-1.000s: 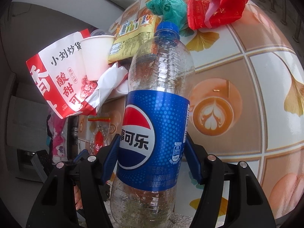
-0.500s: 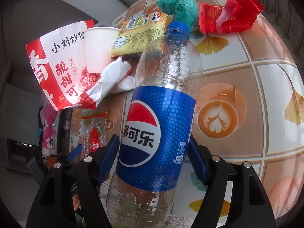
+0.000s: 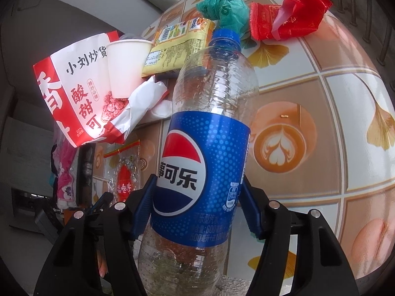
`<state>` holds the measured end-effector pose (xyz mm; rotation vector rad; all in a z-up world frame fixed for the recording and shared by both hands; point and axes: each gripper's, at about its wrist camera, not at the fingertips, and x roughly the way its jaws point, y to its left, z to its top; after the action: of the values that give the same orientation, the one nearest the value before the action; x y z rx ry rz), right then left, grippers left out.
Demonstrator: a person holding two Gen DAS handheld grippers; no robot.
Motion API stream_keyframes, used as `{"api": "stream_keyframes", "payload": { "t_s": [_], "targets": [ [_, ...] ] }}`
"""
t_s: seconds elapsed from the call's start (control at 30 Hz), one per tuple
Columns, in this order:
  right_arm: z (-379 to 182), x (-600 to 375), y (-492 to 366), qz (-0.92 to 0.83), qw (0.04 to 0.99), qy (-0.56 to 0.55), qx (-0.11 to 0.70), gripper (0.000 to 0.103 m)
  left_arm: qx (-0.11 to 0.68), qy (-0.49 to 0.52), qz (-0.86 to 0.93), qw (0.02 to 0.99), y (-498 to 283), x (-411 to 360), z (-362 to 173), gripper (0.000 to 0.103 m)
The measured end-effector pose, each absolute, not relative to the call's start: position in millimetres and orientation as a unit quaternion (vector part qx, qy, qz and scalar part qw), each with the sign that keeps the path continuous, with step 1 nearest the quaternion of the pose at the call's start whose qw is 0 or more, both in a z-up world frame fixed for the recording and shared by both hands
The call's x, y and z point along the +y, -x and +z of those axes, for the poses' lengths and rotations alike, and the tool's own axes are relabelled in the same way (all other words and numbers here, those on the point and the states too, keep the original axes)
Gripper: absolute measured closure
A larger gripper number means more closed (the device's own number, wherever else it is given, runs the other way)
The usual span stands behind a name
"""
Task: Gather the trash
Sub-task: 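Grasp the clear candy bag with the left gripper while the right holds the bottle, then drop the Pepsi bottle into the blue wastebasket with the right gripper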
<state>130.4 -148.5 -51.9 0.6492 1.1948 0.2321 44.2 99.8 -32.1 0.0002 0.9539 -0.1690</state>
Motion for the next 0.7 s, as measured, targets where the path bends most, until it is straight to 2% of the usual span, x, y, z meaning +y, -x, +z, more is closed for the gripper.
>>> {"api": "stream_keyframes", "payload": {
  "t_s": [0.13,0.43,0.7],
  "targets": [
    [-50.5,-154.8,-120.6,0.116,0.768,-0.313,0.547,0.041,0.461,0.057,-0.085,0.882,-38.3,119.7,-21.6,0.103],
    [-28.1,-166.2,-84.7,0.158,0.777,-0.333,0.510,0.042,0.419,0.104,-0.099,0.897,-6.3,131.9,31.3,0.103],
    [6.5,-200.6,-41.0,0.177,0.793,-0.374,0.447,0.042,0.364,0.077,-0.203,0.906,12.8,74.5,87.6,0.103]
  ]
}}
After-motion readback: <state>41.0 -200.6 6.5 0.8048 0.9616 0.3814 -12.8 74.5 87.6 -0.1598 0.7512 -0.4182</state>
